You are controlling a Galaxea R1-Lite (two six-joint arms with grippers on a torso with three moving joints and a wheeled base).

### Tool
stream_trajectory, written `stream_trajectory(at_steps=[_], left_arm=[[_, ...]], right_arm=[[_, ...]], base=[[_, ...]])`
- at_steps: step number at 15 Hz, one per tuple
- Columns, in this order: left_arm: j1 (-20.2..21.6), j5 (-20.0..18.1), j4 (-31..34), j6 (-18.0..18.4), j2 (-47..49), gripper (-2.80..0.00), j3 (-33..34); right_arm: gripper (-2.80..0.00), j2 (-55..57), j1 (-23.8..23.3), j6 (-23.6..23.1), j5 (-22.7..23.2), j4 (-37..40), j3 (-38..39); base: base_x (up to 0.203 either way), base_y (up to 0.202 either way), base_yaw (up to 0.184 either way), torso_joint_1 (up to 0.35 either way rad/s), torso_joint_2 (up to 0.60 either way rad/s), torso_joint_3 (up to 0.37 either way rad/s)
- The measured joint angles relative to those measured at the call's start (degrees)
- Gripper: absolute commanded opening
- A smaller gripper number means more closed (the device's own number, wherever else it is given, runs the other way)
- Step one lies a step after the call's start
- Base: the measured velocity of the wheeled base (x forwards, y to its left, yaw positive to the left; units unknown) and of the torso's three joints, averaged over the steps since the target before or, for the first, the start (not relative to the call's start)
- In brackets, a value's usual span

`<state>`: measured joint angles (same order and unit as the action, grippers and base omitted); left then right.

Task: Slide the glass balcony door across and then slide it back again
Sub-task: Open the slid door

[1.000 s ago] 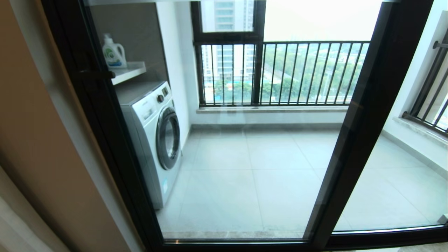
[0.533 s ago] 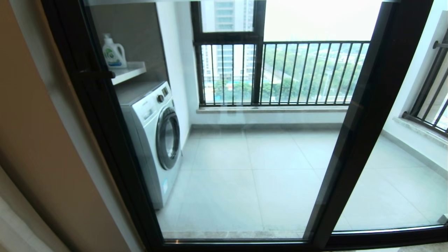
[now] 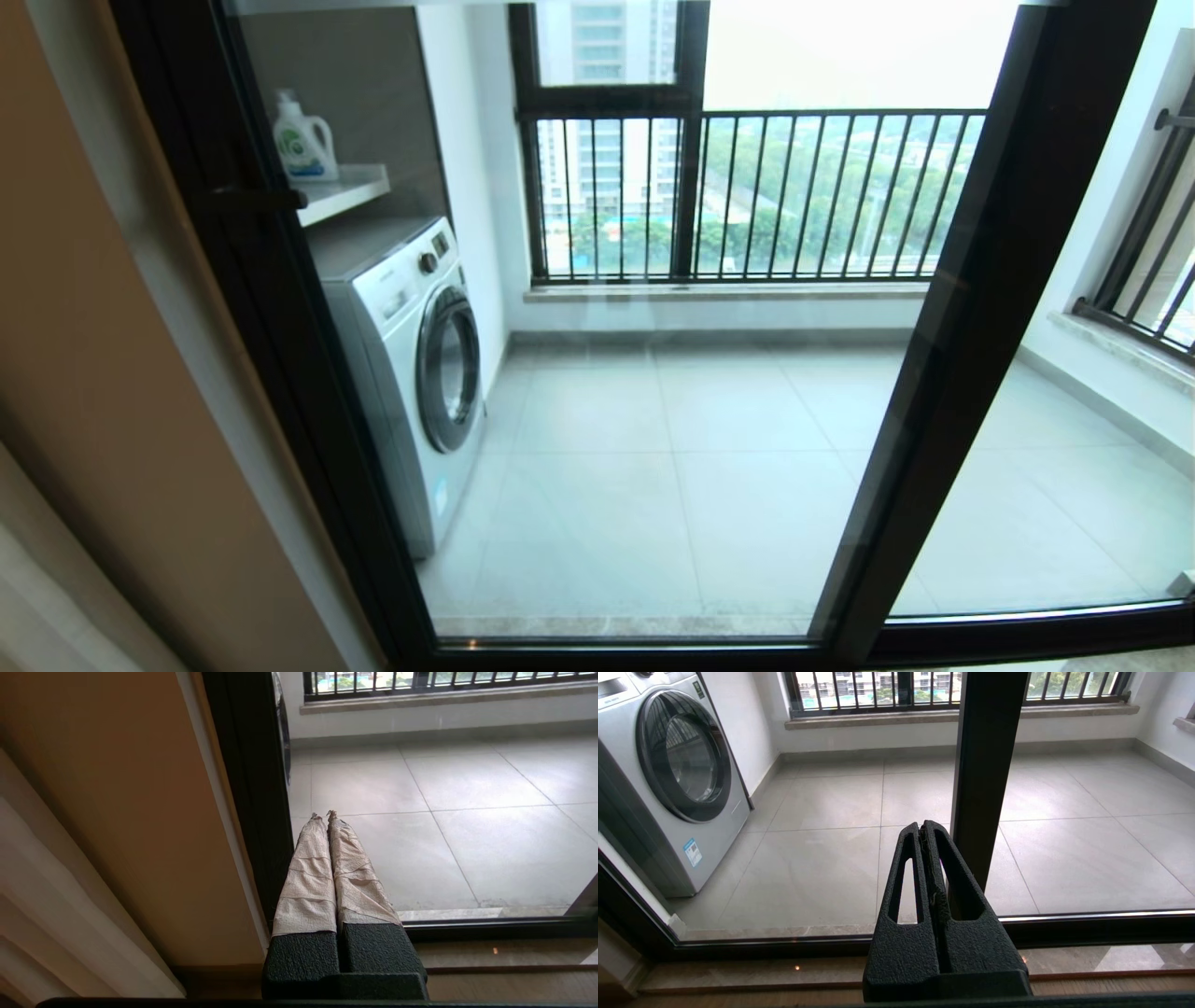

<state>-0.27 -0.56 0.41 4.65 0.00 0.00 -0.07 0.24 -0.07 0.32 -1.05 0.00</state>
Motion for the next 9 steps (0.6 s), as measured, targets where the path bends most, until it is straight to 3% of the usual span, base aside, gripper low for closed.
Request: stream_trajectory(at_steps=[5,9], left_arm=[[0.0,-1.0,0.0,0.1,0.0,-2.80,0.0],[0.0,-4.0,0.9,4.2,0.9,-2.80,-3.0]], right_arm=[[-2.80,0.0,0.0,0.0,0.0,0.0,0.0],[-2.80,0.0,0.0,0.0,0.0,0.0,0.0]], base=[[0.000,0.000,0.000,0.000,0.00,0.000],[0.000,0.000,0.000,0.000,0.00,0.000]])
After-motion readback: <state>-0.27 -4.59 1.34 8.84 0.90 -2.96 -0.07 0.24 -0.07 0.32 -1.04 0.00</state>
